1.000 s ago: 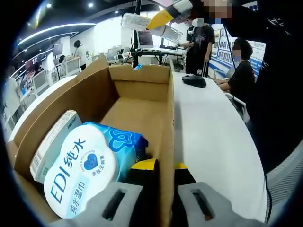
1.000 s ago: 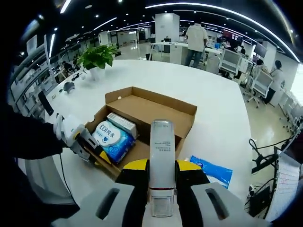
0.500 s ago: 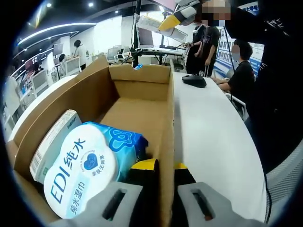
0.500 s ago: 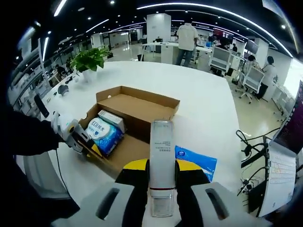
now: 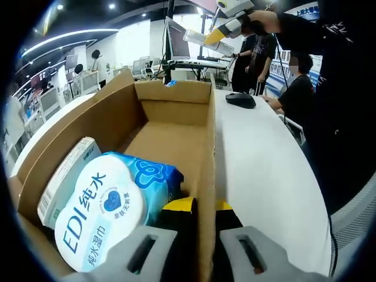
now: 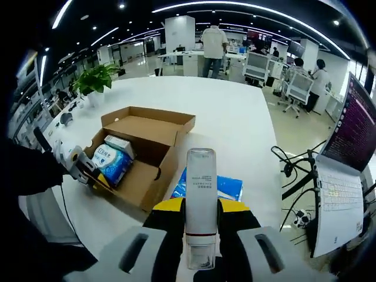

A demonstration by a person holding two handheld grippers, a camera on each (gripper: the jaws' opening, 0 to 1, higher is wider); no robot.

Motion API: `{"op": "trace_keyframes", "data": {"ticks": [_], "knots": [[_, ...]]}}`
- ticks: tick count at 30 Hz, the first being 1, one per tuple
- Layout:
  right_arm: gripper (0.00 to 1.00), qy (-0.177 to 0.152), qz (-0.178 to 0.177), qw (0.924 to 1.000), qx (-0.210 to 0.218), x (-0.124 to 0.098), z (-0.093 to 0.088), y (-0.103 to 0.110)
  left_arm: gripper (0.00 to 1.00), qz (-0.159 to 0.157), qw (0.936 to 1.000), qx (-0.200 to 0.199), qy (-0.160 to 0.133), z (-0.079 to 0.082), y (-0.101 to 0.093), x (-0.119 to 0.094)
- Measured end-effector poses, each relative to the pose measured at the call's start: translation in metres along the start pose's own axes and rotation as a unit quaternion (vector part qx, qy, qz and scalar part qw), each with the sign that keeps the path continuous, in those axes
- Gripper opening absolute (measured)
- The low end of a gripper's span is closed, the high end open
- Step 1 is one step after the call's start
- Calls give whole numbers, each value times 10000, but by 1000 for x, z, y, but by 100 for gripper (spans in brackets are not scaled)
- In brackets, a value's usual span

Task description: Operate the shoe box by opening the lid, removing the specified soft item, and placing it in the target area until the item is outside and the box remains undamaged.

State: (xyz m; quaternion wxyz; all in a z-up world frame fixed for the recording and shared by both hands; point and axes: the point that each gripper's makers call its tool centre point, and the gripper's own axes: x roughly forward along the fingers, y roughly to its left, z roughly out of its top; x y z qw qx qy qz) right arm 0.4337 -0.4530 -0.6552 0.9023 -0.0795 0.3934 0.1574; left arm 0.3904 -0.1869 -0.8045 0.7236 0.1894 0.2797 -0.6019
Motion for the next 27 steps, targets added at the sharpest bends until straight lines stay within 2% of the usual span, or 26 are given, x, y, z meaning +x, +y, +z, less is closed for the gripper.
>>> {"op": "trace_keyframes", "data": {"ticks": [19,27], "knots": [[18,130,-382,9981,469,1,-34,-55,2,3,10000,-57,20,0,0,-1],[18,360,-465,9960,680,12,-62,-67,2,-11,10000,-77,22,-1,0,-1]]}}
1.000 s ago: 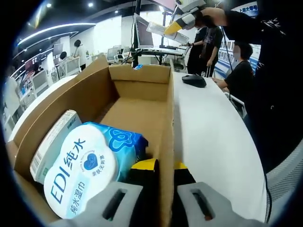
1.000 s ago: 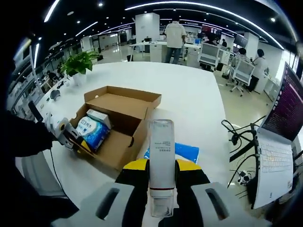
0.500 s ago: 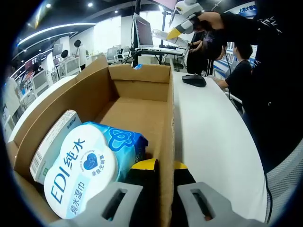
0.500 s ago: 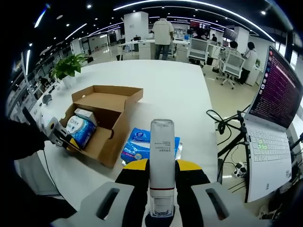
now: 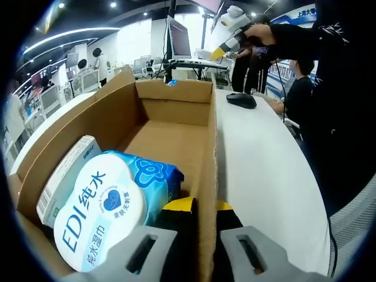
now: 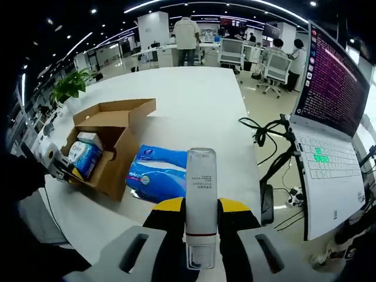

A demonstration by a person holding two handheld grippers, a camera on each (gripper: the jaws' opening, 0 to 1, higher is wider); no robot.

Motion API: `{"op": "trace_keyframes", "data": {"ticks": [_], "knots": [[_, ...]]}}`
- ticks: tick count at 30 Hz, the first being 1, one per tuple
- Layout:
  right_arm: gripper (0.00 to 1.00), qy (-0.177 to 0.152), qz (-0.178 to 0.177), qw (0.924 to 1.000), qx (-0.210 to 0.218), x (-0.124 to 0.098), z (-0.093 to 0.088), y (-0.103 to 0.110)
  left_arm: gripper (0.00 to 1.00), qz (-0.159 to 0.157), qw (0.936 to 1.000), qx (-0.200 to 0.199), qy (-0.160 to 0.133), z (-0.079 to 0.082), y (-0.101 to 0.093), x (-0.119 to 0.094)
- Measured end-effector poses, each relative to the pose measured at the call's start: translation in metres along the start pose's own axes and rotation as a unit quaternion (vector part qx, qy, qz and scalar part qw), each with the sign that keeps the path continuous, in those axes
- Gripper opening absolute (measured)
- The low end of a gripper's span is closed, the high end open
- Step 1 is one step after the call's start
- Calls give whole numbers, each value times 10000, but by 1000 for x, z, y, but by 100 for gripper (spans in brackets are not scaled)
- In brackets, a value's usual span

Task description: Operate the shoe box by opening the lid, removing the specified soft item, and placing it in the target area until the item is outside and the box remains undamaged.

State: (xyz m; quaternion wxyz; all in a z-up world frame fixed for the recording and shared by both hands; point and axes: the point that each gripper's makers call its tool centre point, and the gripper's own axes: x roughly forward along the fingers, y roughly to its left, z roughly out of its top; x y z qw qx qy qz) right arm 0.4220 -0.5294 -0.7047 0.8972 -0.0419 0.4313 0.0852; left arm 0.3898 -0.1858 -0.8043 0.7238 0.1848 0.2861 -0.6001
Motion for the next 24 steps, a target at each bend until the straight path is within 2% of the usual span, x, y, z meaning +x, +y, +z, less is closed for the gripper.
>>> {"op": "trace_keyframes", "data": {"ticks": [9,24], "knots": [[18,275,-35,9995,157,24,-27,-7,2,9,10000,-50,4,0,0,-1],[18,593,-61,9978,277,63,-52,-18,2,2,9999,-103,7,0,1,-1]]}}
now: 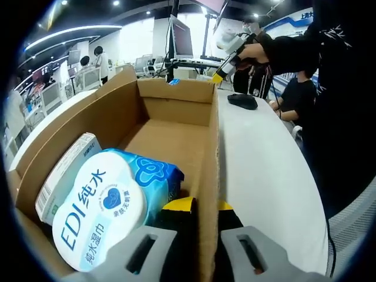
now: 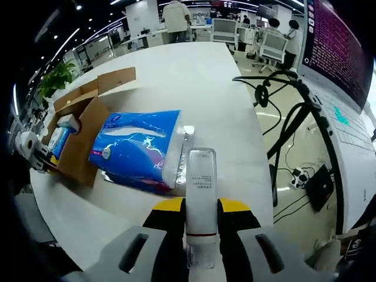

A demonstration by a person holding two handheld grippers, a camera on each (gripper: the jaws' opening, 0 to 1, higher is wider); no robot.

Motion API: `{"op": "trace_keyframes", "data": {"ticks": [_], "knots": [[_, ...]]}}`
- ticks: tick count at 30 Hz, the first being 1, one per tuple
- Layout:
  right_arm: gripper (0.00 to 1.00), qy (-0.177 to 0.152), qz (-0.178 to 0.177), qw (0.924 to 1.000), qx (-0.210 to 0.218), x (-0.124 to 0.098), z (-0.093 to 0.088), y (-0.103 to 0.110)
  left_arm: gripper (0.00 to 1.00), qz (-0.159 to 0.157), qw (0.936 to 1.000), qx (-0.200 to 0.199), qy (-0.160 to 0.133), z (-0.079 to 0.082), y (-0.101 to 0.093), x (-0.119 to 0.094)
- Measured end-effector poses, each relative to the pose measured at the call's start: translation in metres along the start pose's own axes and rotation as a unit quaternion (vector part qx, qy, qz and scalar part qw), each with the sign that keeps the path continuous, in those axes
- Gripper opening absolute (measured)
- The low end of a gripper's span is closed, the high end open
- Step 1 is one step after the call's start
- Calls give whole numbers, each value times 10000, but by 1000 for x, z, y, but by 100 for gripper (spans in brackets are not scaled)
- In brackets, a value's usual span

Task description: Operate the shoe box by opening the lid, removing the specified soft item, and placing it in the target area until the item is outside and the box remains undamaged.

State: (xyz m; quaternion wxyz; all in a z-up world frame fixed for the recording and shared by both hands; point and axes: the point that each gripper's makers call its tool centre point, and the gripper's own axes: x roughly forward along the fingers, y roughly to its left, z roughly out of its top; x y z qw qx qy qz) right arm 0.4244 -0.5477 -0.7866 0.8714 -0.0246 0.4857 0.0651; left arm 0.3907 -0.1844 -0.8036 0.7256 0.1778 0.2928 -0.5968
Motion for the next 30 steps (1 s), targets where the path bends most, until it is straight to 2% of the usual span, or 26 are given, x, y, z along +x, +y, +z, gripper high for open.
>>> {"op": "trace_keyframes", "data": {"ticks": [10,16,30], "knots": [[18,190,14,9998,72,17,-12,1,2,2,10000,0,-3,0,0,-1],[18,279,-18,9996,25,20,-19,0,2,3,10000,2,-5,0,0,0],[19,255,-42,9997,-24,22,-18,-1,2,2,10000,2,-6,1,-1,0]]}}
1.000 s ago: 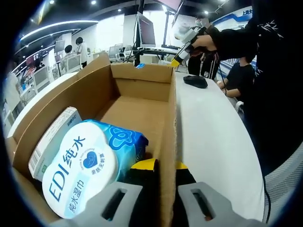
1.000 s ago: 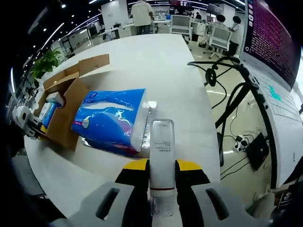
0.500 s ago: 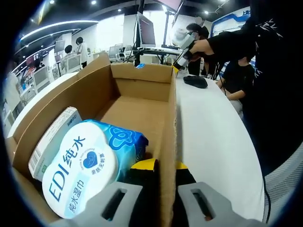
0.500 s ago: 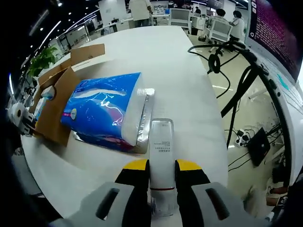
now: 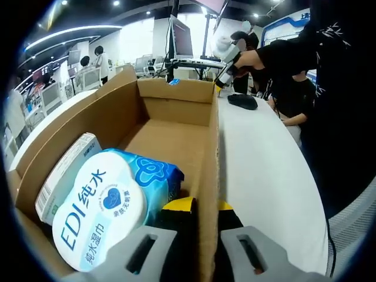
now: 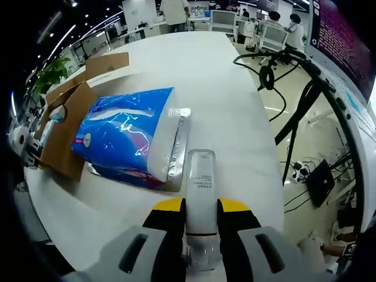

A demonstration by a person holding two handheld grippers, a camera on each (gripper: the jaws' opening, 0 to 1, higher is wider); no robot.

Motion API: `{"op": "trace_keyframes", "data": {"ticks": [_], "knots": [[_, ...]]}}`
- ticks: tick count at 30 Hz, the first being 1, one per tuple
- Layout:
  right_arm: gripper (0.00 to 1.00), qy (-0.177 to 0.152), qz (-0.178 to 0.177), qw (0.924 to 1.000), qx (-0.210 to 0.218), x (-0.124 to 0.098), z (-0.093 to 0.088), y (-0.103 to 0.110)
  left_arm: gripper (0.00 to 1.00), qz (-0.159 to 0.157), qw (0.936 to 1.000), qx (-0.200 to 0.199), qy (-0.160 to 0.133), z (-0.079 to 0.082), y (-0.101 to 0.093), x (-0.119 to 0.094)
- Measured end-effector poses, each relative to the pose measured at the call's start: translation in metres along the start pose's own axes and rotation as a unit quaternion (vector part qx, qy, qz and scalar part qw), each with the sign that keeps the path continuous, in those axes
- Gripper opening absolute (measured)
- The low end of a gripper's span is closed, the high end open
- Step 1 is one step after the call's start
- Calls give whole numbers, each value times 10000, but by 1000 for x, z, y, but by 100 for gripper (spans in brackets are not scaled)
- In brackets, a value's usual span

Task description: Operate the shoe box by opening the lid, removing the specified soft item, and placing it in the target area until the item is outside and the box remains undamaged.

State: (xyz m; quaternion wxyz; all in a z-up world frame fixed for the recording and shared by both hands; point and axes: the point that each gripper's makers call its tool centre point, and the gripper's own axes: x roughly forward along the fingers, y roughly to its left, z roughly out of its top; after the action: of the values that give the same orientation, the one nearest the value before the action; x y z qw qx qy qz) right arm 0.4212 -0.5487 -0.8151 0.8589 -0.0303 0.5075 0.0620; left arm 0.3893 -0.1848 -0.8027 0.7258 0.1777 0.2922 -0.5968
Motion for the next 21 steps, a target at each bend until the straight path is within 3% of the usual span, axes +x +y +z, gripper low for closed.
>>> {"op": "trace_keyframes", "data": {"ticks": [21], "knots": [[30,-119,21,9999,-1,-6,7,3,2,-4,10000,-2,0,0,0,0]]}}
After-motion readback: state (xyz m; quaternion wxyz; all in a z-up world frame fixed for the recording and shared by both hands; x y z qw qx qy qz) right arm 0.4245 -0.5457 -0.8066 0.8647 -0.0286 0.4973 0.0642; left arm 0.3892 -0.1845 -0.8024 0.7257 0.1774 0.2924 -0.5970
